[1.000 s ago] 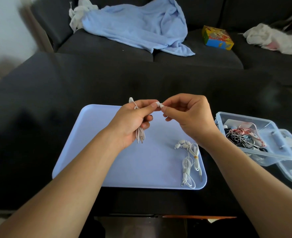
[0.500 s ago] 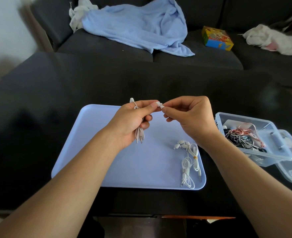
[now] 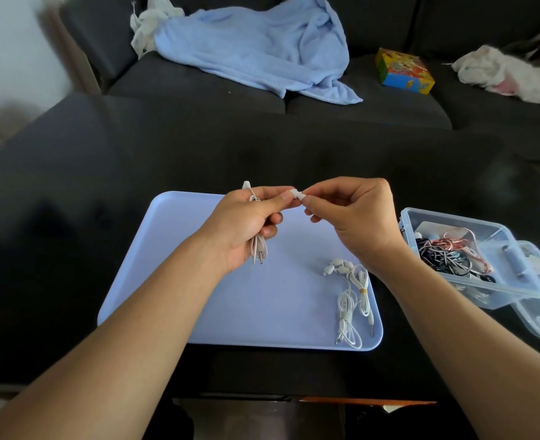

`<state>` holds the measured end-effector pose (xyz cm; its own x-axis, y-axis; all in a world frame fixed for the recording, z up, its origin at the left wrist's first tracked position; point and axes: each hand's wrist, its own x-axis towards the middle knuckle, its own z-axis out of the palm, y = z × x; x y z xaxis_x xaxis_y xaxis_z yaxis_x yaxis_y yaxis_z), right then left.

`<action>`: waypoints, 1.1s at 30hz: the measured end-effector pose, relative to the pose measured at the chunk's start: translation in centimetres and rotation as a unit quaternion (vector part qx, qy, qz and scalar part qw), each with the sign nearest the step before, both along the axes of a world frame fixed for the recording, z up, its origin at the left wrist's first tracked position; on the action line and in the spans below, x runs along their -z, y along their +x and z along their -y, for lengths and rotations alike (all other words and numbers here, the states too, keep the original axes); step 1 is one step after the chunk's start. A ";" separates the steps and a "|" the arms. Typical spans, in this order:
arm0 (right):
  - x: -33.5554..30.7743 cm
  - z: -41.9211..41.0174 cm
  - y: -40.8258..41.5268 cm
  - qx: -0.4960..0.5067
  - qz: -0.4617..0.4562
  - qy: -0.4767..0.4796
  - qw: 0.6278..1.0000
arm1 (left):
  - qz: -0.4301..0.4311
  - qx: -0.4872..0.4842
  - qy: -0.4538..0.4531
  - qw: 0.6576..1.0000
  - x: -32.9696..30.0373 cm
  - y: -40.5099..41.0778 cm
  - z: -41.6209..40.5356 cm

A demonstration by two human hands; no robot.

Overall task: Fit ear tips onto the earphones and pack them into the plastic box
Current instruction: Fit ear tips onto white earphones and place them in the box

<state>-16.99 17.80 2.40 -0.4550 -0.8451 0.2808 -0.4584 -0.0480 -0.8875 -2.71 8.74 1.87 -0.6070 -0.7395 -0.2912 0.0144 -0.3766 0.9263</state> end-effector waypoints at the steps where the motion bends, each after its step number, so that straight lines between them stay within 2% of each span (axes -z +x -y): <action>1: 0.0 0.0 -0.1 -0.003 -0.001 0.000 1.000 | 0.001 0.001 -0.002 1.000 0.0 0.0 0.0; 14: 0.0 -0.4 -0.9 -0.032 0.011 0.031 0.999 | 0.033 0.053 -0.036 0.997 0.1 0.4 0.5; 22: -0.1 -1.0 -1.3 -0.094 0.029 0.066 0.993 | 0.079 0.122 -0.076 0.986 -0.3 1.4 1.0; 28: -0.2 -1.5 -1.8 -0.172 0.077 0.115 0.975 | 0.098 0.190 -0.091 0.973 -0.5 2.0 1.2; 33: 0.0 -1.4 -1.9 -0.194 0.169 0.115 0.960 | 0.081 0.200 -0.083 0.973 -0.6 2.0 1.0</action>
